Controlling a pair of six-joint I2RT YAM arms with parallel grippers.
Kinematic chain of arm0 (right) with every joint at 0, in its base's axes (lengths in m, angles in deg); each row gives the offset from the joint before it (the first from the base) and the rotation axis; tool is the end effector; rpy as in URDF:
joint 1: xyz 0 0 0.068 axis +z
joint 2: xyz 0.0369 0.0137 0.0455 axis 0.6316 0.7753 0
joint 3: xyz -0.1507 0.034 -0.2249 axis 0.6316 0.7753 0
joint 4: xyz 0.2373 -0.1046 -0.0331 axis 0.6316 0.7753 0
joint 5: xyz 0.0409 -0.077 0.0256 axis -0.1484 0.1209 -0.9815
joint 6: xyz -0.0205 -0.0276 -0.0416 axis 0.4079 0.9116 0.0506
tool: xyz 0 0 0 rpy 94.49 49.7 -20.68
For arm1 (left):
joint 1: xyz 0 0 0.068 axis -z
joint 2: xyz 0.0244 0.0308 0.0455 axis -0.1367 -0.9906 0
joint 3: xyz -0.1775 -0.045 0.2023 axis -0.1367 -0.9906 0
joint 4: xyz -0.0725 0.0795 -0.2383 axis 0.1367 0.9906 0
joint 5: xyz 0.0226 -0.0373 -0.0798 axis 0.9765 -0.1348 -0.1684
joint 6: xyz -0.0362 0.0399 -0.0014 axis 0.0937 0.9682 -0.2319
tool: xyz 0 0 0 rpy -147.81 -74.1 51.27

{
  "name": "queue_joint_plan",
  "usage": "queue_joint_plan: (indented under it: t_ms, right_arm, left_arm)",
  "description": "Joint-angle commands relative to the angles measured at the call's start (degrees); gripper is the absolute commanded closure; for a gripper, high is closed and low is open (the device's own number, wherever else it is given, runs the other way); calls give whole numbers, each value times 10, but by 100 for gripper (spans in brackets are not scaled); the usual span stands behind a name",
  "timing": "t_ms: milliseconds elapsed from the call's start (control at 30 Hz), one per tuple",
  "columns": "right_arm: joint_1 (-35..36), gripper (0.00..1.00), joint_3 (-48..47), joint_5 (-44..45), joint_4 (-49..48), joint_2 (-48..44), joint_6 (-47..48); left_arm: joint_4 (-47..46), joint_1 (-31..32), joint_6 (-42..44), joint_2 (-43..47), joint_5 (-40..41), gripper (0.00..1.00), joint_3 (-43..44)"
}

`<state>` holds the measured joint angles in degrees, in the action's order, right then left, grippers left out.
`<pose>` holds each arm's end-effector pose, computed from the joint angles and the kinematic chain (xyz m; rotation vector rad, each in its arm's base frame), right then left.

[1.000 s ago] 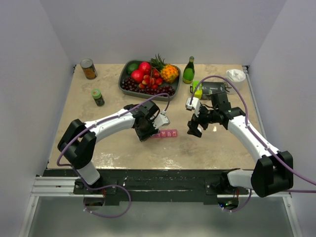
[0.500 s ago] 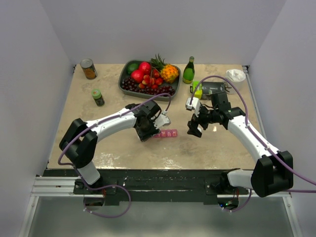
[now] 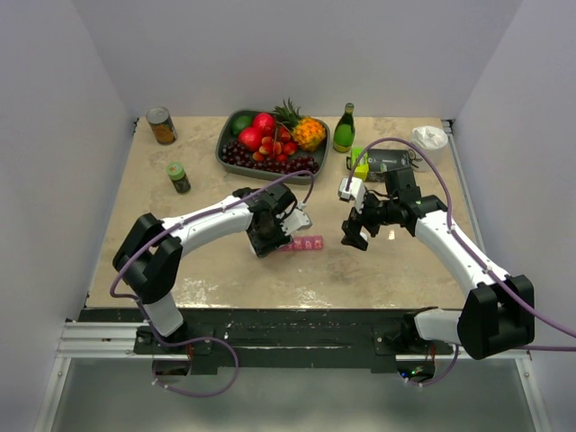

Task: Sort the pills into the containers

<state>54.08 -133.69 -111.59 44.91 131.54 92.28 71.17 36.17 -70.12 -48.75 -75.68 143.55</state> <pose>0.2408 0.0863 0.2598 -1.3232 1.9331 0.5822 0.2383 -0.2297 0.2056 1.5046 2.4804 -0.0606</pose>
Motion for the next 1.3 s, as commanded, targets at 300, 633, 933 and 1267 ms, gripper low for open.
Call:
queue_joint_plan:
  t_ms: [300,633,933,1267]
  right_arm:
    - [-4,1,2,2,-9,3,4]
    - [-6,1,2,1,-8,4,5]
    - [-7,1,2,0,-7,3,5]
    - [-9,1,2,-1,-7,3,6]
  left_arm:
    - [26,9,-11,-10,21,100,40]
    - [35,12,-13,-17,26,100,48]
    - [43,16,-11,-20,32,100,55]
    - [53,20,-14,-26,39,100,61]
